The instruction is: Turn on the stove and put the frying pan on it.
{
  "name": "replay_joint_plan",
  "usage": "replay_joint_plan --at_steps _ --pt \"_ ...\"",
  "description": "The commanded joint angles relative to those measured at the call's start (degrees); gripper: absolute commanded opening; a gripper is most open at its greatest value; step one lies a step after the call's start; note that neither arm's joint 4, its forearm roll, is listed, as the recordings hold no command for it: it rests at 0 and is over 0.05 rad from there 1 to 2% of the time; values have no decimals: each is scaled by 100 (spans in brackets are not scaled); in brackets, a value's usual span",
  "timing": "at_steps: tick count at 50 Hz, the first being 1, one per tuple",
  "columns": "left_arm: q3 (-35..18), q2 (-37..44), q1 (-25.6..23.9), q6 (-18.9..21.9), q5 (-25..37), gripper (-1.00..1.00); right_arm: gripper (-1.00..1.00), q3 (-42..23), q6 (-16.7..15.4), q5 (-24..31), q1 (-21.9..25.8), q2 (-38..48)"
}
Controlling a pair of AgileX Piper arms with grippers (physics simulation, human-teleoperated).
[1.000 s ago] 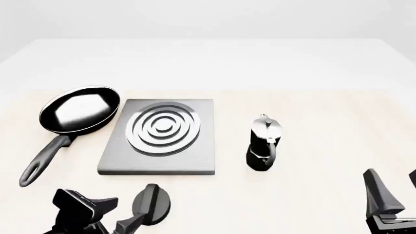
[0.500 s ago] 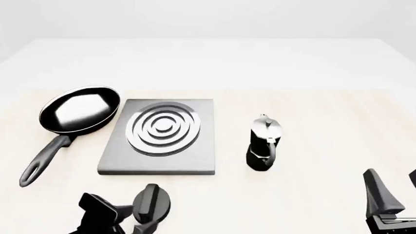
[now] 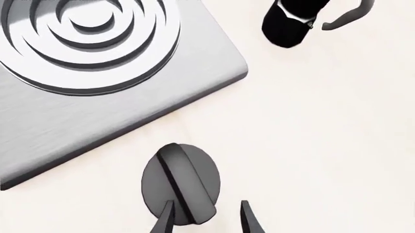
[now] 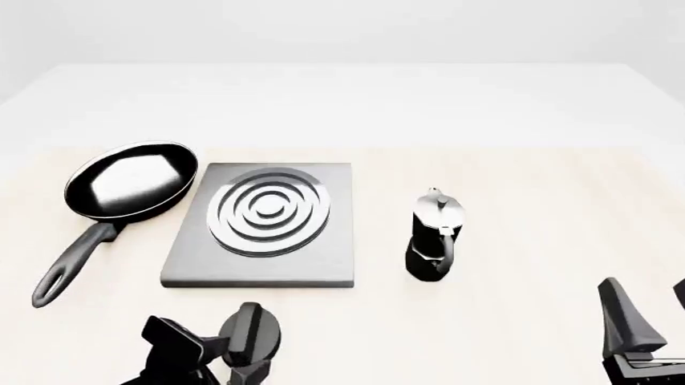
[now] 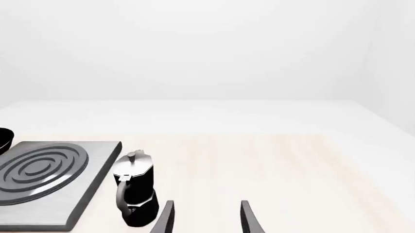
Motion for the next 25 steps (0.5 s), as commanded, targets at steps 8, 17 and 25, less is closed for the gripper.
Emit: replay_joint_plan --at_steps 8,17,25 --pt "-219 410 -922 -264 -18 100 100 0 0 0 0 0" --pt "-315 631 -1297 -458 -106 100 100 0 0 0 0 0" --pt "-426 848 -1551 -552 -171 100 100 0 0 0 0 0"
